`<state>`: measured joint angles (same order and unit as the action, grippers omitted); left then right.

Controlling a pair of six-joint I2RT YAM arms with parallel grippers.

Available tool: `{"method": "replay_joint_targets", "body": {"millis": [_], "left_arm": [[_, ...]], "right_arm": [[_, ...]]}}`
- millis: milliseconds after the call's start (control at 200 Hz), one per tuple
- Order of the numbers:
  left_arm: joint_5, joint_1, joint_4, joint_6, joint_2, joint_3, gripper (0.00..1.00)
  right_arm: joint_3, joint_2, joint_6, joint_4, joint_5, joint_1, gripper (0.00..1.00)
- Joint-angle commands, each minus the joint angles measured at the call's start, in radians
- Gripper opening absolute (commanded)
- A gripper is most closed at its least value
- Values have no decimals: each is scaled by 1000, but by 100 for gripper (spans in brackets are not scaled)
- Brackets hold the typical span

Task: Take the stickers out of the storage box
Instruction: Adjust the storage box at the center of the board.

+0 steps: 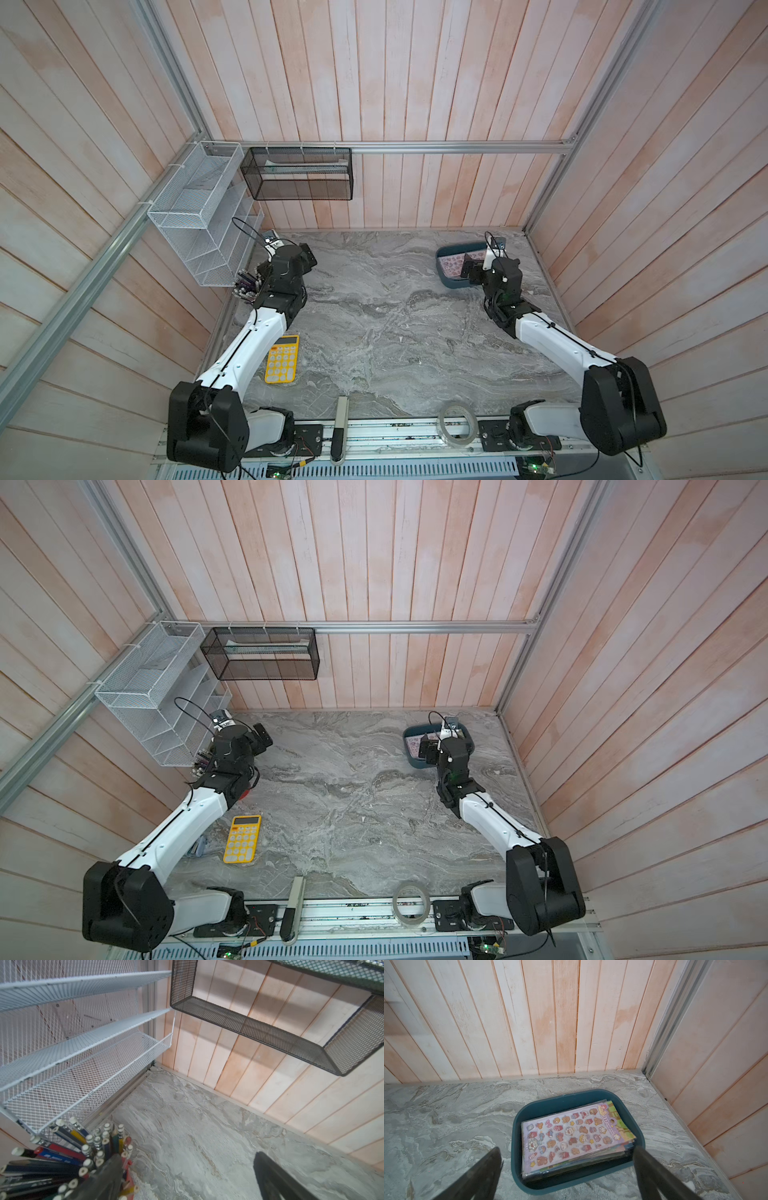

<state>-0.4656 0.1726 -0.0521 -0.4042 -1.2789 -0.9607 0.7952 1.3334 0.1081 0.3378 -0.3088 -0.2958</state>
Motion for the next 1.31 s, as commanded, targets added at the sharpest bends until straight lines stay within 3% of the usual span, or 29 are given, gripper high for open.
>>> {"method": "replay_joint_targets", "body": {"millis": [0, 45, 85, 100, 130, 310, 750, 1000, 1300], "left_arm": [[176, -23, -87, -76, 21, -51, 100], [222, -27, -108, -91, 7, -86, 99], [257, -26, -130, -91, -15, -119, 94], [267, -26, -141, -94, -25, -134, 92], [290, -27, -164, -103, -42, -161, 89], [428, -5, -190, -105, -126, -228, 75], [508, 42, -295, -72, -239, -346, 75], [539, 45, -331, -81, -272, -394, 72], [536, 45, -370, -124, -308, -440, 71]], "right_arm": [[100, 52, 13, -169, 65, -1, 83], [158, 104, -2, -235, 87, 0, 67], [211, 157, -3, -297, 95, -1, 38], [235, 184, 3, -323, 90, 0, 17], [262, 215, 15, -348, 86, 0, 0], [447, 424, 88, -470, 100, 1, 0], [829, 802, 205, -611, 260, 12, 0], [834, 888, 191, -603, 445, 8, 0], [586, 746, 98, -531, 567, -55, 0]]}}
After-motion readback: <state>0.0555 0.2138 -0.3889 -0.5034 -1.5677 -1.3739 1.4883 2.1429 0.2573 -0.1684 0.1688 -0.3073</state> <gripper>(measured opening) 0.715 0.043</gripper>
